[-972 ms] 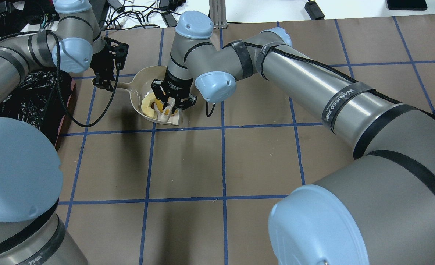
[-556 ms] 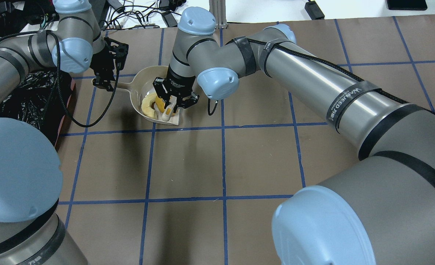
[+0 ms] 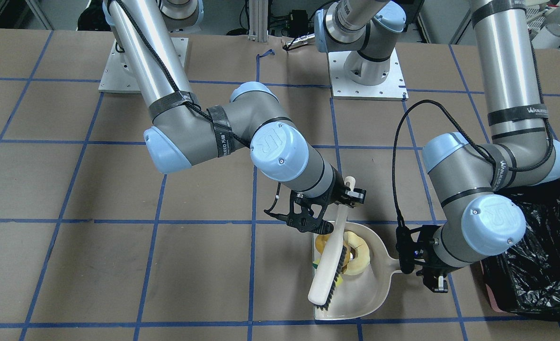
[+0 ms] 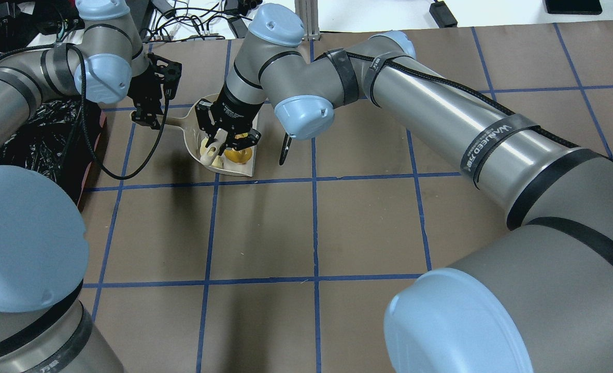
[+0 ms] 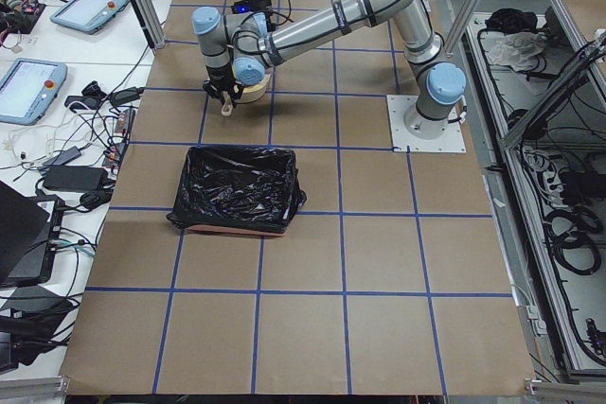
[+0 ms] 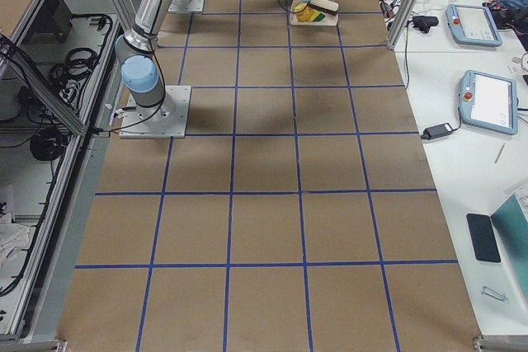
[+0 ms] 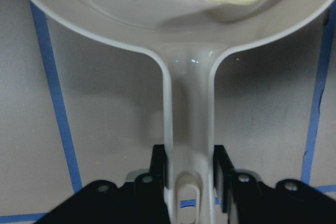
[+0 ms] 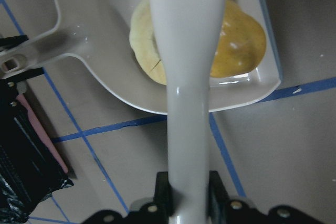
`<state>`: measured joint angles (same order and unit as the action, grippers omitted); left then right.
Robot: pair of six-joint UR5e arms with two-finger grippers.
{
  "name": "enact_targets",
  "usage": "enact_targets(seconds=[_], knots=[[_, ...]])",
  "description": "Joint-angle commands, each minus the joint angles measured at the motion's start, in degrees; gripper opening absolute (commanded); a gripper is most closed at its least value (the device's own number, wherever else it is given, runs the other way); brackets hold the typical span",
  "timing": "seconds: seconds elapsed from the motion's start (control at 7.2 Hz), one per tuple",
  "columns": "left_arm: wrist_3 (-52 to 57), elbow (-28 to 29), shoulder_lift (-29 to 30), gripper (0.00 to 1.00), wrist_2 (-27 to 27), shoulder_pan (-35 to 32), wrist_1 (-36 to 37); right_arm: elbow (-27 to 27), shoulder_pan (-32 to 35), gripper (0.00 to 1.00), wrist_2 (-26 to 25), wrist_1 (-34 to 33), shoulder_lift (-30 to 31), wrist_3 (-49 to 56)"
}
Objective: Sweep and dump trash into bin
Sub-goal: 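Push the debris deeper into the dustpan with the brush, then lift the dustpan toward the bin while the right gripper withdraws the brush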
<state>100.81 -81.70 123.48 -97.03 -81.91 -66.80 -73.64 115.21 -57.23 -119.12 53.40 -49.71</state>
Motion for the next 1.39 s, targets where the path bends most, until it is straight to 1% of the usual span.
enact_targets(seconds=[0.0, 0.14, 0.28, 0.42, 0.56, 0.69, 0.83, 0.97, 1.11, 1.25], knots=[[-0.09, -0.12, 0.01, 0.01, 0.0, 0.0, 0.0, 0.16, 0.01, 0.0, 1.6, -0.59, 1.18, -1.87], [0.0, -0.12, 0.01, 0.01, 0.0, 0.0, 0.09, 0.42, -0.69, 0.0, 0.38, 0.63, 1.88, -1.97], [-0.09, -0.04, -0.25, 0.01, 0.61, 0.17, 0.09, 0.43, -1.3, 0.0, -3.03, 3.77, 2.58, -1.44], [0.35, -0.03, -0.6, 0.0, 2.36, 1.3, 0.09, 0.25, -3.83, 0.0, -5.15, 7.98, 3.89, -0.13], [2.0, -0.03, -1.04, 0.0, 3.68, 2.62, 0.09, -0.01, -7.6, 0.0, -7.52, 15.86, 6.6, 7.71], [2.72, -0.03, -1.66, 0.0, 6.04, 4.29, -0.17, -0.45, -10.68, 0.0, -12.59, 23.5, 9.68, 16.23], [3.59, -0.03, -1.75, 0.0, 8.15, 5.7, -0.52, -0.45, -13.15, 0.0, -15.95, 26.54, 11.01, 19.71], [3.69, 0.05, -1.92, 0.0, 9.04, 6.06, -0.79, -0.97, -14.83, 0.0, -21.72, 28.05, 11.29, 24.7], [3.86, 0.05, -2.27, 0.0, 10.36, 6.93, -0.79, -2.2, -17.19, 0.0, -26.22, 28.41, 11.38, 30.23], [4.21, 0.58, -3.24, 0.0, 11.07, 7.46, -1.57, -3.6, -20.78, 0.0, -29.57, 28.33, 11.46, 36.9]])
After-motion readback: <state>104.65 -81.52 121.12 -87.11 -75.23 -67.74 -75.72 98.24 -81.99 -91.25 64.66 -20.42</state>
